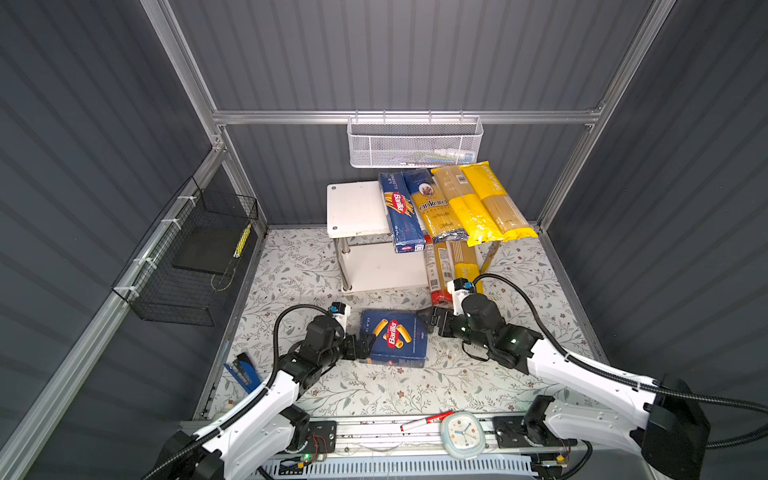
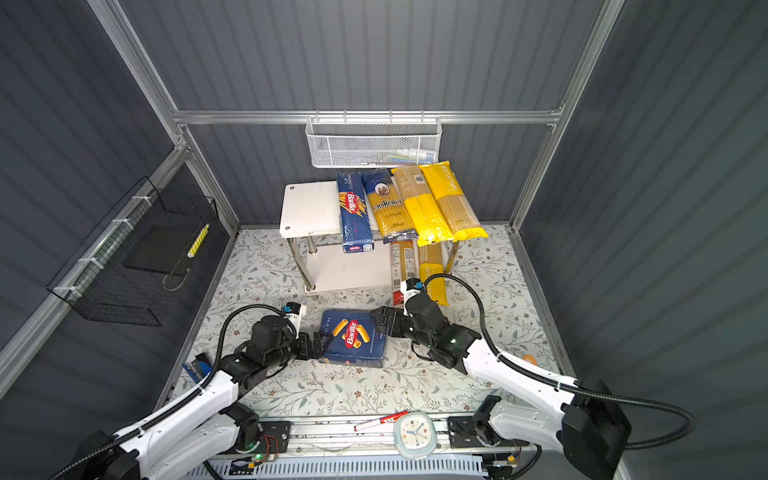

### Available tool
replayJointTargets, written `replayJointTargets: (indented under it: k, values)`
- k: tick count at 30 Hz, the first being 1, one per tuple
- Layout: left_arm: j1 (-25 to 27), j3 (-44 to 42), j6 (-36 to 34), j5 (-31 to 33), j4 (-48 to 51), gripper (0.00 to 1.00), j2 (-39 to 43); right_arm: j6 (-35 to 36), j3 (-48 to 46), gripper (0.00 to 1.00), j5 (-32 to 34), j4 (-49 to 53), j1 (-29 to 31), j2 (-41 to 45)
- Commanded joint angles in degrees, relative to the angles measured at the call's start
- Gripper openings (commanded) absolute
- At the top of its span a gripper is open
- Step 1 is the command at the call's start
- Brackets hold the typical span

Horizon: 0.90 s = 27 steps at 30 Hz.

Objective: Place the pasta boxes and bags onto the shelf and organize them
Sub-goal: 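Close both grippers on opposite ends of the Rigatoni box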

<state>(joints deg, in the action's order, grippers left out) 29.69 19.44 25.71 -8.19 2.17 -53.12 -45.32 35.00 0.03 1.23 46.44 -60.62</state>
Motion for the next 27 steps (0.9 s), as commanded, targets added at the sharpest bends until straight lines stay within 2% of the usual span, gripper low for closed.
replayJointTargets:
  k: [1,4,8,11,16,24,27]
  values:
    - [0.2,1.8,0.1,0.1,-1.8,1.00,-2.2,-1.5,-3.8,0.99,0.3,3.1,2.7,2.9]
    - [0.2,1.4,0.5,-0.5,-3.7,1.00,-2.2,-3.3,-5.5,0.99,1.7,3.3,6.1,3.9]
    - [0.2,-1.4,2.2,-7.0,-10.8,1.00,-1.6,-6.0,-7.2,0.99,1.6,-0.5,7.6,1.6]
    - [0.3,-1.4,1.8,-7.5,-10.3,1.00,-1.2,-6.5,-7.5,0.99,1.6,-4.0,7.9,-1.9]
    - [0.7,-2.2,1.5,-12.4,-11.2,1.00,-0.1,-6.2,-7.6,0.99,1.4,-8.4,7.9,-7.2]
    - [0.8,-3.3,1.1,-11.2,-9.2,0.99,-0.1,-6.6,-7.1,0.99,0.9,-11.5,7.9,-11.2]
    - [0.9,-2.8,-0.1,-7.6,-6.7,1.00,0.0,-6.7,-6.8,0.99,0.6,-12.8,7.9,-12.5]
